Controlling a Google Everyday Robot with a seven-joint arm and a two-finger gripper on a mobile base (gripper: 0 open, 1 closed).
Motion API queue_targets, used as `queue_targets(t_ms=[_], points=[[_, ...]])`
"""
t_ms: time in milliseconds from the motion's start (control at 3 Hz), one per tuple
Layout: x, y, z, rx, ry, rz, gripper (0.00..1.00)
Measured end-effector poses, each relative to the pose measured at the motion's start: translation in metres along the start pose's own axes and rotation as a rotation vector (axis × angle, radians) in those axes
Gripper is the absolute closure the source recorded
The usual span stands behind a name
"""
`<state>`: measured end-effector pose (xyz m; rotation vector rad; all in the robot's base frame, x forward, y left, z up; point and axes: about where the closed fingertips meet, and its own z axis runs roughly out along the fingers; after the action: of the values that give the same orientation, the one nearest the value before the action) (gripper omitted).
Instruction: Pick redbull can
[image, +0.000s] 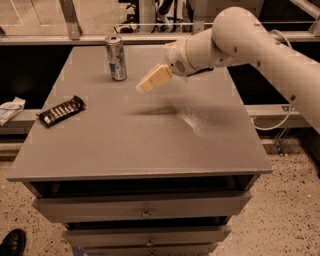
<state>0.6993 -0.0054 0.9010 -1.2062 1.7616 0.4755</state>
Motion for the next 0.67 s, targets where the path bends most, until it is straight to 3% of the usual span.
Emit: queue_targets(t_ms=[333, 667], points=[[-0.030, -0.039, 0.049, 0.071, -0.144, -0.014, 0.00], [-0.047, -0.057, 0.077, 0.088, -0.190, -0.010, 0.00]])
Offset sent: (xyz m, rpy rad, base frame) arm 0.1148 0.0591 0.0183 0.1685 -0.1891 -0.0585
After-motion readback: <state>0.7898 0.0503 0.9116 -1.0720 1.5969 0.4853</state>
